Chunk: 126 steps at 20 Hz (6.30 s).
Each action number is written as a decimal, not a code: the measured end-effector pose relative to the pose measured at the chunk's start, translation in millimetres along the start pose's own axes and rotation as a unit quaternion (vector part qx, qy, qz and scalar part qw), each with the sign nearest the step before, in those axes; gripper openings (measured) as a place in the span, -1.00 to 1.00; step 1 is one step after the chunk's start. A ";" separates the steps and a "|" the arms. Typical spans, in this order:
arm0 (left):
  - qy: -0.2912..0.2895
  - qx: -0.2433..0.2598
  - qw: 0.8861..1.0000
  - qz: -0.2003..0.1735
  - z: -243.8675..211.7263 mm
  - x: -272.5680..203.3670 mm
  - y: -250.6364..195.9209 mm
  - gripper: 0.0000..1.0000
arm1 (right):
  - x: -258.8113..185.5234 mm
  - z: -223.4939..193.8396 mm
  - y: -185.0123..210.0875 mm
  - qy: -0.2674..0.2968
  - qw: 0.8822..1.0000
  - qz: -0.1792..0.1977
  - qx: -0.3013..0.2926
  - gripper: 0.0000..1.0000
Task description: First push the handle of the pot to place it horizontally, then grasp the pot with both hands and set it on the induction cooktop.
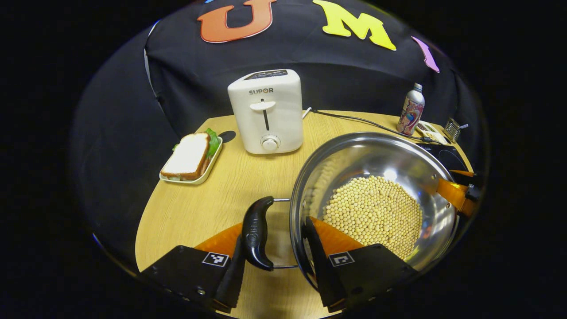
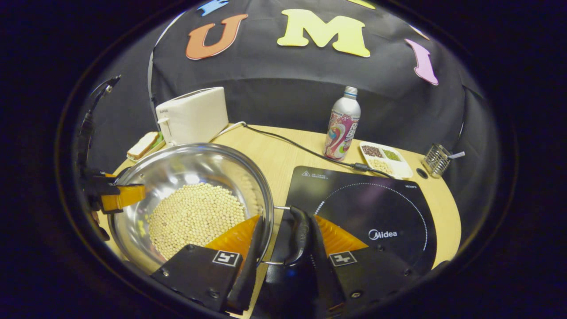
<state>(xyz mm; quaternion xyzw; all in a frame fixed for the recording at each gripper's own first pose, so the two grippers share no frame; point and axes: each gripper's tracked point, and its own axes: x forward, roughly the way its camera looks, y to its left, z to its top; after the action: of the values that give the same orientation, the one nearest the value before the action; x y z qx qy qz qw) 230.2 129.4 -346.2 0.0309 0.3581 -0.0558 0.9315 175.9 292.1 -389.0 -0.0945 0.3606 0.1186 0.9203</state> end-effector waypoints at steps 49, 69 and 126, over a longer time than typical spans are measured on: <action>-0.072 0.012 0.997 -0.040 123.6 -115.7 -136.0 0.33 | -143.2 108.7 -147.2 -0.049 0.997 0.035 0.042 0.02; -0.056 0.024 0.995 -0.079 111.7 -43.2 -272.6 0.33 | -98.7 60.5 -277.1 -0.036 0.996 -0.009 0.084 -0.05; -0.403 -0.044 0.914 0.026 26.6 -412.9 -176.7 0.91 | -469.5 -21.9 -254.7 -0.361 0.923 -0.106 0.076 0.97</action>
<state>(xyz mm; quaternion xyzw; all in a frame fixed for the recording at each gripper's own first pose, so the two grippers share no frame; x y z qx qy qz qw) -78.8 -14.6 -52.6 -0.0260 -0.0468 -0.0231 0.9983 -99.4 -27.0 -60.1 -0.0125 -0.0006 0.0188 0.9997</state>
